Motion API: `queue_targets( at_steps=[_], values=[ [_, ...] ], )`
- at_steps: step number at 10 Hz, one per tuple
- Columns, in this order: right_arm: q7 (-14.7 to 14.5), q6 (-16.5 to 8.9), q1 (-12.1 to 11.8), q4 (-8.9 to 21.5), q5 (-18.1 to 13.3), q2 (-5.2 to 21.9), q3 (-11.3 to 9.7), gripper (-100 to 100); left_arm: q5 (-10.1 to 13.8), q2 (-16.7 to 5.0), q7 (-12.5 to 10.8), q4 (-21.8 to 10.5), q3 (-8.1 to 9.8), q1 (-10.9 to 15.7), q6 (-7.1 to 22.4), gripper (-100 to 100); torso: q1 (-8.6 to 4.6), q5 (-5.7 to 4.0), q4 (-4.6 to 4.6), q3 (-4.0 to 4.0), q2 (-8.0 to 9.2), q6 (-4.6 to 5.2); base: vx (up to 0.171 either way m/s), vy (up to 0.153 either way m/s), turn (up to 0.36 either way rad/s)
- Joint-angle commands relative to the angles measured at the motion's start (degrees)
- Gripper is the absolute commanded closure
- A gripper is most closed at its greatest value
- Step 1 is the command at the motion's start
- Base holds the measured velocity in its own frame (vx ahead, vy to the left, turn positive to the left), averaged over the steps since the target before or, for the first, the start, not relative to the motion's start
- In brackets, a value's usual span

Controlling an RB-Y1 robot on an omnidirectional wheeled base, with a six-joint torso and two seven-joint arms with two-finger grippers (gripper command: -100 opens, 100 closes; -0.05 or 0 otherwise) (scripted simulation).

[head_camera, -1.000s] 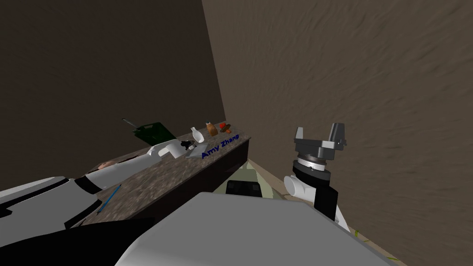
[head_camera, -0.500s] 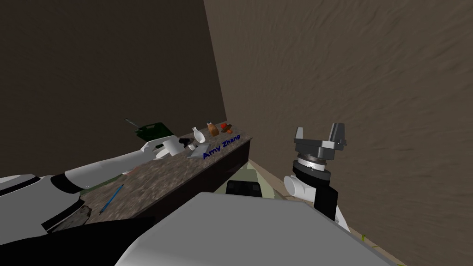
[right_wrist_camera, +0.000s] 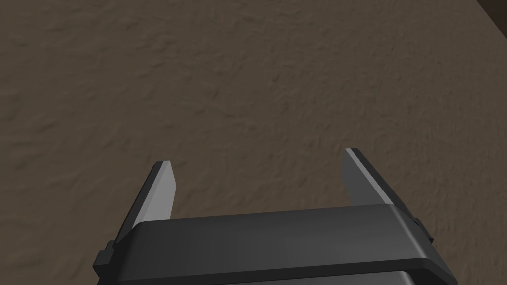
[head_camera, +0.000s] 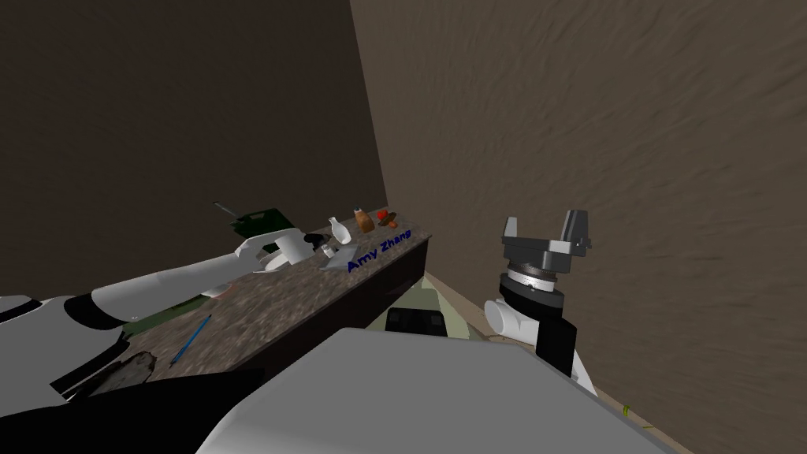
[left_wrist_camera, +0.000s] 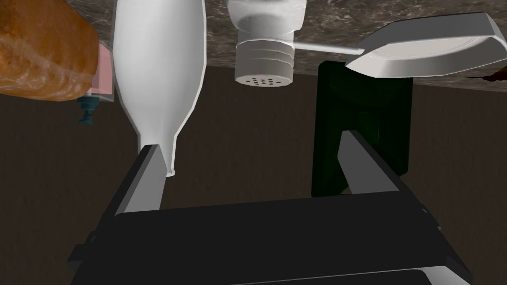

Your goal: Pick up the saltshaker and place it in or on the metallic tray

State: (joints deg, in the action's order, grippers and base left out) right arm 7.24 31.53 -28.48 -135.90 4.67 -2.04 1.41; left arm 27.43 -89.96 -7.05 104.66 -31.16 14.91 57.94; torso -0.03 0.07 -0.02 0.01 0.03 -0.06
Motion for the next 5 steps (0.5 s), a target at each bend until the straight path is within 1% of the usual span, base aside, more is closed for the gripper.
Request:
queue_targets(
  at_steps=[1, 5],
  values=[
    [0.0, 0.0, 0.0, 0.0, 0.0, 0.0, 0.0, 0, 0.0, 0.0, 0.0, 0.0, 0.0, 0.0, 0.0, 0, 0.0, 0.0, 0.0, 0.0, 0.0, 0.0, 0.0, 0.0, 0.0],
    [0.0, 0.0, 0.0, 0.0, 0.0, 0.0, 0.0, 0, 0.0, 0.0, 0.0, 0.0, 0.0, 0.0, 0.0, 0, -0.02, 0.0, 0.0, 0.01, 0.01, 0.0, 0.0, 0.0, 0.0]
  ],
)
